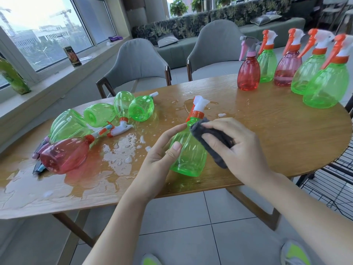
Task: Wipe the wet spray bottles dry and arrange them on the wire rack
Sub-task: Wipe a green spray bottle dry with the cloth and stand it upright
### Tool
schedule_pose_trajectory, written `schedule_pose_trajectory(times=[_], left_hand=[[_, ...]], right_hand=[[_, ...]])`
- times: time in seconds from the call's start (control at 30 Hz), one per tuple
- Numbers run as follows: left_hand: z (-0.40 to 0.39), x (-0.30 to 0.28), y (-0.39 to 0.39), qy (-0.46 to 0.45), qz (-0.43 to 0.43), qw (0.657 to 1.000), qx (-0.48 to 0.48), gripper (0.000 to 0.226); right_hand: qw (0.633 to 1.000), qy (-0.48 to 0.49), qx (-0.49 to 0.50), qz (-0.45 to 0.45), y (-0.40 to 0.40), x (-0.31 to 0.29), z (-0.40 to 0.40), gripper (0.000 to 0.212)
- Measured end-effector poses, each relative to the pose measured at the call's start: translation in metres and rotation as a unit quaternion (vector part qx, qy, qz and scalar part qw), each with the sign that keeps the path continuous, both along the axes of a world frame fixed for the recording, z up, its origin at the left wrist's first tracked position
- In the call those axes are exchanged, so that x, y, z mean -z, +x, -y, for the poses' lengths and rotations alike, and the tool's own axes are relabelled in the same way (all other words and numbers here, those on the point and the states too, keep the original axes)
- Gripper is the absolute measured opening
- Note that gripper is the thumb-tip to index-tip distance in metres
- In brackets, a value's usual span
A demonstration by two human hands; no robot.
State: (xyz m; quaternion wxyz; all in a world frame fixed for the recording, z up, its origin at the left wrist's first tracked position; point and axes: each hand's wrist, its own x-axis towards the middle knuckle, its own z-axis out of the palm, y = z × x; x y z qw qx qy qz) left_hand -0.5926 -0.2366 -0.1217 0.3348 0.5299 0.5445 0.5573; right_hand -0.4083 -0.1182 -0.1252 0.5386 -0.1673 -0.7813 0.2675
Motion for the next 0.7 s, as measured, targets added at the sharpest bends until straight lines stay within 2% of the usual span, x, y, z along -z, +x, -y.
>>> schedule_pose_trajectory(times=[0.1,0.17,0.37,0.57,0.7], left_hand=[[0.001,0.002,-0.005,0.002,0.003,1.000,0.010,0.048],[0.002,0.003,-0.007,0.003,0.024,1.000,0.010,0.048],[0.000,0.004,0.003,0.002,0.030,0.999,-0.014,0.051],[-0.003,0.001,0.014,0.005,0.032,0.999,-0.008,0.047],[-0.006,0.003,0.014,0.011,0.047,0.998,-0.031,0.049]], right_hand=[[0.994,-0.102,-0.028,-0.032,-0.004,-0.001,-0.006,0.023],[0.991,-0.119,-0.045,-0.035,-0.005,0.002,-0.002,0.023],[0.997,-0.057,-0.059,-0.005,-0.003,0.007,0.013,0.024],[0.996,-0.086,-0.032,-0.014,-0.001,-0.003,0.001,0.022],[0.998,-0.039,-0.048,0.012,0.003,0.001,0.010,0.020]])
